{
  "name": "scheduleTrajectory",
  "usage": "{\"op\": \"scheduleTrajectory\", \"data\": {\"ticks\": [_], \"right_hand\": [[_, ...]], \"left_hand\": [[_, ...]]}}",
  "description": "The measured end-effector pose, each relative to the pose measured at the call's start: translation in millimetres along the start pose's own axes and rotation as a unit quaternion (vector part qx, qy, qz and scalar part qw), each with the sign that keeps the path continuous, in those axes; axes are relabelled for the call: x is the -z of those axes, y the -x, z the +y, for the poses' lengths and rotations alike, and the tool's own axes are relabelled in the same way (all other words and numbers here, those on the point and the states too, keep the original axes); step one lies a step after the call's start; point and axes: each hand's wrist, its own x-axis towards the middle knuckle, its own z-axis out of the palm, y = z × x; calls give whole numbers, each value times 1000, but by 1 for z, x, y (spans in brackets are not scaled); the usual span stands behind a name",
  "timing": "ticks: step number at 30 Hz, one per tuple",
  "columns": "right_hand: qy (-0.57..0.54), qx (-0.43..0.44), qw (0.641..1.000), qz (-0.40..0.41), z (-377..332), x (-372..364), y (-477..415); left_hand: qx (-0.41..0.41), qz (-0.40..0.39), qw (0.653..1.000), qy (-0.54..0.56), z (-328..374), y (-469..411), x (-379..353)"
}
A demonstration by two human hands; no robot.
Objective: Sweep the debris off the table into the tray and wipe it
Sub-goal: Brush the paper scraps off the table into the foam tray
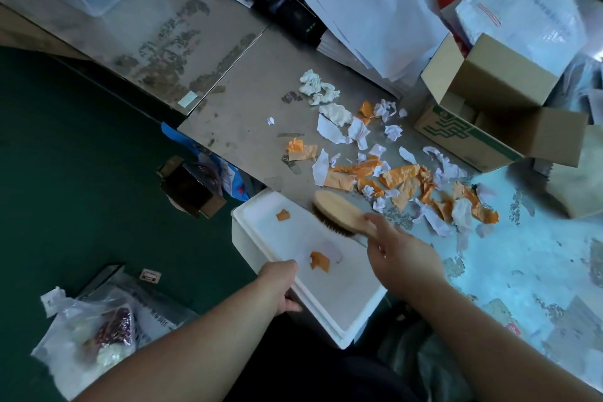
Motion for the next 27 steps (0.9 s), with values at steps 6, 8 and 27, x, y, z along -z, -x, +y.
{"op": "scheduleTrajectory", "data": {"ticks": [6, 8, 27], "right_hand": [[19, -20, 999, 24, -12, 21, -51], [41, -22, 999, -1, -15, 18, -52], [-4, -45, 999, 9, 11, -15, 21]], "left_hand": [[3, -6, 1000, 5, 4, 6, 6], [5, -6, 1000, 9, 5, 10, 7], [-7, 8, 1000, -8, 6, 13, 2]]}}
